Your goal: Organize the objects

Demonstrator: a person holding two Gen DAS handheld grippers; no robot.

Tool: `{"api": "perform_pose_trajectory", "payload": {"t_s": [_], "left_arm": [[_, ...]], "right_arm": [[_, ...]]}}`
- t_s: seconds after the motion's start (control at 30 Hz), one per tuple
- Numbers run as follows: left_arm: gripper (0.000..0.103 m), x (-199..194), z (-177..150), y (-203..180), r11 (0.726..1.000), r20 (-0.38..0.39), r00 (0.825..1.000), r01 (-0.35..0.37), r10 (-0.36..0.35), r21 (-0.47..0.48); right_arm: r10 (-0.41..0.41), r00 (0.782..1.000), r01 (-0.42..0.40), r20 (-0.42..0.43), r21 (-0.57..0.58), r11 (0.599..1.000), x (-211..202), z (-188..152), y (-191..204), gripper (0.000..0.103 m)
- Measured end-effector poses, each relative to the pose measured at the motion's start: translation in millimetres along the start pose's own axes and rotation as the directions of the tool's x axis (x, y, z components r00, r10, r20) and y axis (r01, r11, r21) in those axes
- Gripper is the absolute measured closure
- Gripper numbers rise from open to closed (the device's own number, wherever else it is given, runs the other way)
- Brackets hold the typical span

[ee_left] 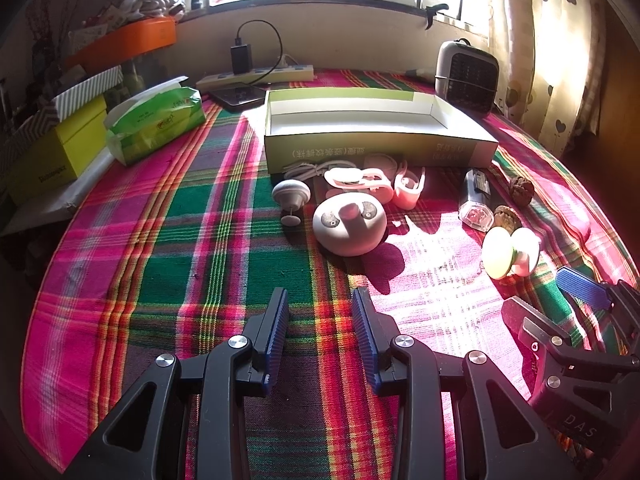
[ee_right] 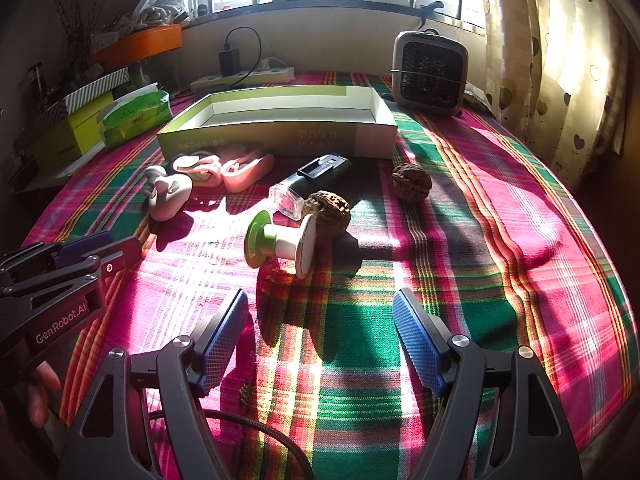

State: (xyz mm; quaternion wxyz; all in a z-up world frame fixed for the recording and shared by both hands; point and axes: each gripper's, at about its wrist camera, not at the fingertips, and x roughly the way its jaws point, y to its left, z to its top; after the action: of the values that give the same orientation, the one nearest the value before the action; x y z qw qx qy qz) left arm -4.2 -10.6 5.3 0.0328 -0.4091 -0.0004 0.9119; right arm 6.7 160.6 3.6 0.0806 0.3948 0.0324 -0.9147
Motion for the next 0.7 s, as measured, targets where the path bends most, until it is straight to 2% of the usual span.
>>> {"api": "perform_pose_trajectory", "payload": {"t_s": [0.4,0.53,0.6,0.7], "left_arm": [[0.072,8.2,10.5,20.0,0.995,-0.012,0.996,0.087,-0.088,-0.05],[0.071,11.3,15.5,24.5,0.989,-0.018,0.991,0.134,-0.135,-0.065],[0.065,12.4,19.1,24.0,0.986,-0.016,0.987,0.155,-0.157,-0.063],[0.064,13.4,25.0,21.3,0.983,-0.011,0.984,0.176,-0.177,-0.057]], "right_arm": [[0.082,0.997,-0.082,-0.004,0.023,0.996,4.6,20.3,4.4,0.028],[0.065,0.998,-0.064,-0.025,0.018,0.998,11.7,23.2,6.2,0.028],[0.076,0.997,-0.075,-0.03,0.028,0.997,14.5,24.6,4.9,0.028],[0.07,0.997,-0.069,-0.04,0.036,0.997,18.6,27.1,3.7,0.028]]}}
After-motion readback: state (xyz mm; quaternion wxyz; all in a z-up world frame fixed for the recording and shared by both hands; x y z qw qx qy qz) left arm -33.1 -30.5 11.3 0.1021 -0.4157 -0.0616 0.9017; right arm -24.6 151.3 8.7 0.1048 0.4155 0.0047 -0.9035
